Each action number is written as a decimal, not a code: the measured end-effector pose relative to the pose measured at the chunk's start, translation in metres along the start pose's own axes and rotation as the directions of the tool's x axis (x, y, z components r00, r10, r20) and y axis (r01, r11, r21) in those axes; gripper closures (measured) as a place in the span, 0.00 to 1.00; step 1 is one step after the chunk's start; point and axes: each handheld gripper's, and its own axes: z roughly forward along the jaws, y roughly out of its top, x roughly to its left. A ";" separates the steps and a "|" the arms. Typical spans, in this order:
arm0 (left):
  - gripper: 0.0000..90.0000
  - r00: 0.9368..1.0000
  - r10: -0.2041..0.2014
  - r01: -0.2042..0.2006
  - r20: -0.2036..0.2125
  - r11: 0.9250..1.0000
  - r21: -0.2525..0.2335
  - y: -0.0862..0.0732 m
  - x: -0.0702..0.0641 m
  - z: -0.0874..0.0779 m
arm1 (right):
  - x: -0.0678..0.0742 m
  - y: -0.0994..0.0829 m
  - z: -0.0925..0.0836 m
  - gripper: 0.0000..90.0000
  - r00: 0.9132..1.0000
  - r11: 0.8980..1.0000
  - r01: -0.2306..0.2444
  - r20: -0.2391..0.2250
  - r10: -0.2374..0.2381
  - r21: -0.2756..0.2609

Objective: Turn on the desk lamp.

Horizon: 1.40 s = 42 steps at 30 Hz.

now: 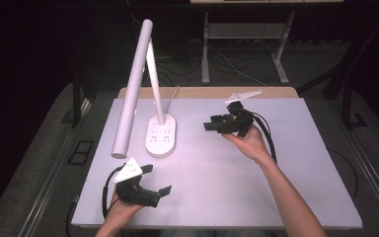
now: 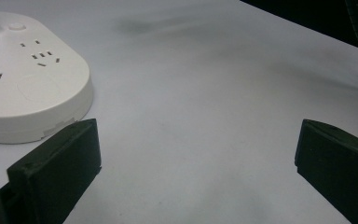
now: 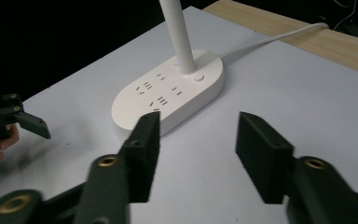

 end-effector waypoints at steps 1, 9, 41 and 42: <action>0.00 1.000 0.000 0.000 0.000 1.000 0.000 0.000 0.000 0.000 | 0.000 -0.002 -0.004 0.35 1.000 1.000 0.006 0.012 -0.006 -0.003; 0.00 1.000 0.003 -0.003 0.000 1.000 0.004 0.000 -0.002 0.001 | 0.006 -0.026 -0.035 0.00 0.999 1.000 -0.003 0.046 0.003 0.011; 0.00 1.000 0.005 -0.005 0.001 1.000 0.013 -0.001 -0.003 0.002 | 0.023 -0.154 -0.122 0.00 0.983 0.989 -0.135 0.117 0.141 -0.055; 0.00 1.000 0.006 -0.006 0.000 1.000 0.013 0.000 -0.003 0.002 | 0.024 -0.157 -0.123 0.00 0.983 0.989 -0.137 0.119 0.143 -0.061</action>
